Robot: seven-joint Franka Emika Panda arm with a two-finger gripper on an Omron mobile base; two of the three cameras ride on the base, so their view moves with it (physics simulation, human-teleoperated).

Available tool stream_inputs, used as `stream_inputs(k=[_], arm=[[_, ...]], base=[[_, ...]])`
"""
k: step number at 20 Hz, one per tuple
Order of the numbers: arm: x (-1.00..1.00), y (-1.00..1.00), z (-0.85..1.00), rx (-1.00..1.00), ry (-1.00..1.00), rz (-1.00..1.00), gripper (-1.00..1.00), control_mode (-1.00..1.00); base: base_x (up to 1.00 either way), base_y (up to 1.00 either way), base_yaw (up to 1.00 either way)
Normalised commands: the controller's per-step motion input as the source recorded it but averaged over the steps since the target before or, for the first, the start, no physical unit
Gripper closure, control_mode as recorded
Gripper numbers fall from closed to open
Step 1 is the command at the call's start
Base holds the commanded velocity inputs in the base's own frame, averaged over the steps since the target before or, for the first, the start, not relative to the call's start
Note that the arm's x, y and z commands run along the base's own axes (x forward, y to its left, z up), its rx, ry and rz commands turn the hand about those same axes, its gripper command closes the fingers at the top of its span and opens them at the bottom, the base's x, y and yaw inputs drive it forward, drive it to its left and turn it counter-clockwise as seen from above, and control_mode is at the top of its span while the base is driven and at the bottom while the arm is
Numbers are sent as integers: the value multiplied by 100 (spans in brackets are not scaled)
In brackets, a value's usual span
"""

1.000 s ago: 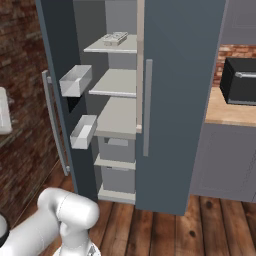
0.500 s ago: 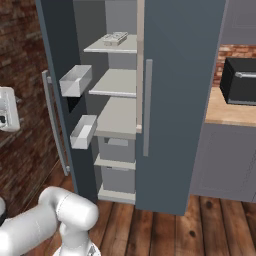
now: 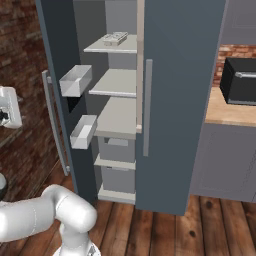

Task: The ice cube tray has been filled with water. Take the tray and place it in the freezer to make ice. Close the freezer door after placing the tray.

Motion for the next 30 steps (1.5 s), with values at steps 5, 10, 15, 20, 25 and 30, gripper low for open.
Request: stream_inputs(k=[5, 10, 15, 20, 25, 30], arm=[[25, 9, -13, -10, 7, -3, -100, -100], [26, 2, -22, -13, 6, -8, -100, -100], [25, 0, -29, -15, 5, -9, -100, -100], [25, 0, -33, -14, 5, -7, -100, -100], [27, 0, -30, -12, 6, -7, -100, -100], [33, 1, -24, -10, 6, -6, -100, -100]], base=[[0, 0, 0], [0, 0, 0], [0, 0, 0], [0, 0, 0], [0, 0, 0], [0, 0, 0]])
